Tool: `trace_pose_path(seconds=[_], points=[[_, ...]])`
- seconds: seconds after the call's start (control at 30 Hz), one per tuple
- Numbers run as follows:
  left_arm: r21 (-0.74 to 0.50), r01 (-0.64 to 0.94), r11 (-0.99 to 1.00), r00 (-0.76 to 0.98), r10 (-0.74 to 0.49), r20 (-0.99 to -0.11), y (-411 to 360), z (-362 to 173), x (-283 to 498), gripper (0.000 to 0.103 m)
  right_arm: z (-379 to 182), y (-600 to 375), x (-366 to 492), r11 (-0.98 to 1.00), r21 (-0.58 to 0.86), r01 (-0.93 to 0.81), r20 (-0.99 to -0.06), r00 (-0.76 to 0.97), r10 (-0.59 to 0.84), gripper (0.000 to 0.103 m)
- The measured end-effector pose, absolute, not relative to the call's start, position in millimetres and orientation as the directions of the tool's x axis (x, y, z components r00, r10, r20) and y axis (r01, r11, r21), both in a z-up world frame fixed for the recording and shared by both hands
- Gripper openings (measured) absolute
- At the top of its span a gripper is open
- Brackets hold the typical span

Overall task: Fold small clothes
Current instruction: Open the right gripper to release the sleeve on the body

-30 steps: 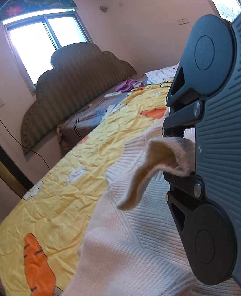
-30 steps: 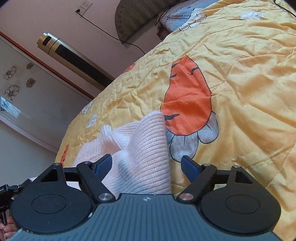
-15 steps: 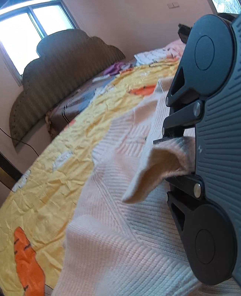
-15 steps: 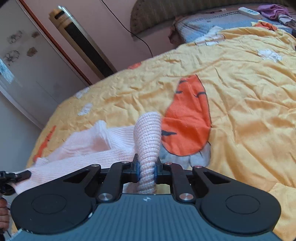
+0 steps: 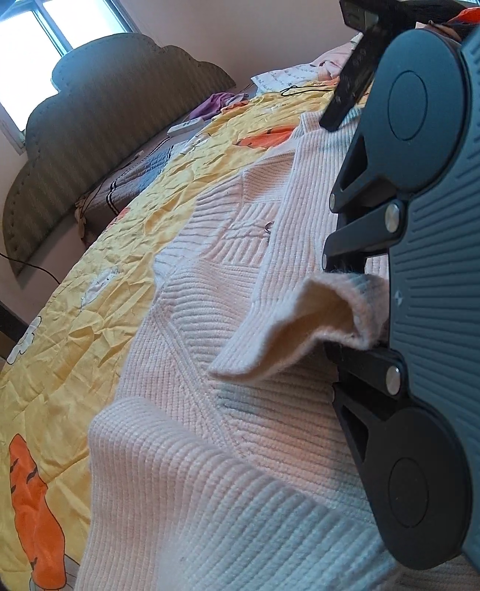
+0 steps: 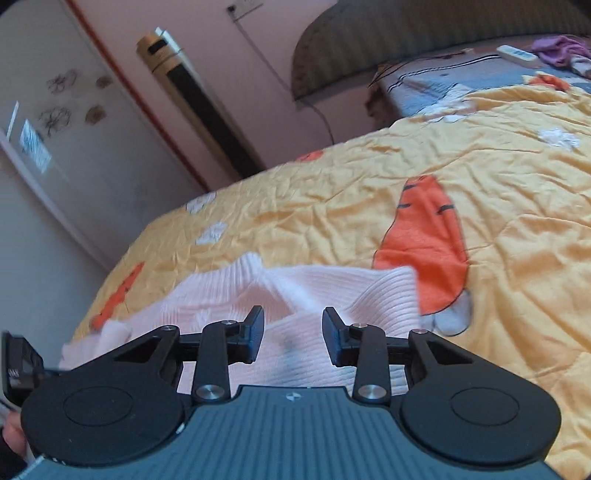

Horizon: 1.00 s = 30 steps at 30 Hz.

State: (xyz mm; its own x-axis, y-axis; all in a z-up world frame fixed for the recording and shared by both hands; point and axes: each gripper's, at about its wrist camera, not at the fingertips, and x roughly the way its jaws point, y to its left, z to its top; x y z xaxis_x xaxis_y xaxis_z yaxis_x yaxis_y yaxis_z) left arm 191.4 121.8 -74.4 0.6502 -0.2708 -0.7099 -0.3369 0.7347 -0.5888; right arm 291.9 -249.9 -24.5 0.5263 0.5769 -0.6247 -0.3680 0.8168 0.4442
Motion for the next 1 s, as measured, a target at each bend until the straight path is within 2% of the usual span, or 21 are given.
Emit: trace_pose_path(seconds=[0.03,0.1,0.17,0.27,0.3,0.33,0.37,0.4,0.47,0.53,0.57,0.6,0.67,0.73,0.83,0.87,0.9,0.93,1.0], points=[[-0.586,-0.333,0.739,0.648,-0.272,-0.711,123.7,-71.6,188.4,0.007,-34.2,-240.4,294.0,0.835,0.412,-0.365,-0.665,0.507,0.549,0.042],[-0.573,-0.342,0.744,0.650,-0.253,-0.717,133.0,-63.1,178.6,0.010,-59.1,-232.1,298.5,0.872,0.339,-0.354,-0.722,0.496,0.482,0.037],[-0.562,-0.360,0.744,0.664,-0.219,-0.715,145.5,-51.4,166.0,0.012,-64.4,-242.0,295.1,0.854,0.381,-0.355,-0.672,0.528,0.519,0.037],[-0.549,-0.379,0.745,0.698,-0.159,-0.698,155.4,-30.6,151.5,0.017,-66.4,-253.8,297.6,0.831,0.465,-0.305,-0.651,0.519,0.555,0.037],[-0.558,-0.374,0.741,0.715,-0.153,-0.682,154.8,-24.6,149.1,0.028,-68.4,-253.8,297.0,0.828,0.467,-0.311,-0.645,0.521,0.559,0.037],[-0.574,-0.364,0.734,0.732,-0.156,-0.663,151.9,-19.2,148.4,0.046,-69.7,-252.8,295.7,0.827,0.464,-0.317,-0.640,0.526,0.561,0.037],[-0.590,-0.343,0.731,0.750,-0.166,-0.641,147.0,-15.5,148.8,0.058,-69.9,-252.4,294.3,0.827,0.462,-0.319,-0.636,0.531,0.560,0.037],[-0.600,-0.315,0.735,0.769,-0.173,-0.615,140.4,-13.1,150.4,0.077,-70.8,-251.3,293.7,0.829,0.459,-0.319,-0.632,0.538,0.557,0.037],[-0.584,-0.261,0.768,0.782,-0.186,-0.595,122.8,-13.1,158.4,0.079,-69.8,-248.3,292.1,0.837,0.443,-0.320,-0.633,0.549,0.545,0.038],[-0.535,-0.234,0.812,0.768,-0.183,-0.614,104.4,-22.4,171.0,0.079,-61.6,-238.9,288.6,0.866,0.377,-0.328,-0.653,0.569,0.500,0.040],[-0.494,-0.227,0.840,0.756,-0.167,-0.632,96.1,-30.4,178.2,0.079,-54.5,-232.7,283.4,0.887,0.328,-0.323,-0.658,0.596,0.461,0.046],[-0.449,-0.234,0.862,0.738,-0.143,-0.659,89.8,-38.7,184.3,0.078,-47.6,-226.0,276.8,0.905,0.278,-0.321,-0.654,0.627,0.424,0.056],[-0.385,-0.238,0.892,0.708,-0.112,-0.698,79.3,-58.0,190.1,0.078,-36.4,-207.3,262.5,0.908,0.176,-0.381,-0.626,0.669,0.402,0.069],[-0.328,-0.212,0.921,0.722,-0.079,-0.687,70.7,-61.9,186.4,0.078,-33.8,-190.9,255.9,0.890,0.105,-0.443,-0.630,0.663,0.404,0.069],[-0.285,-0.191,0.939,0.735,-0.056,-0.676,64.5,-65.5,181.8,0.078,-52.0,-177.4,261.1,0.885,0.042,-0.465,-0.700,0.618,0.358,0.073],[-0.267,-0.179,0.947,0.739,-0.050,-0.672,62.7,-66.5,180.9,0.078,-62.1,-177.7,262.0,0.886,0.020,-0.463,-0.699,0.627,0.343,0.081],[-0.262,-0.175,0.949,0.741,-0.049,-0.670,61.9,-66.2,179.7,0.078,-70.3,-180.0,259.5,0.883,0.002,-0.470,-0.672,0.653,0.349,0.088],[-0.271,-0.174,0.947,0.745,-0.054,-0.665,62.8,-65.0,177.9,0.078,-76.4,-183.5,255.8,0.881,0.012,-0.472,-0.641,0.673,0.369,0.089],[-0.347,-0.187,0.919,0.761,-0.088,-0.643,73.6,-60.5,170.8,0.078,-76.6,-182.4,254.4,0.884,0.011,-0.467,-0.635,0.679,0.367,0.089]])
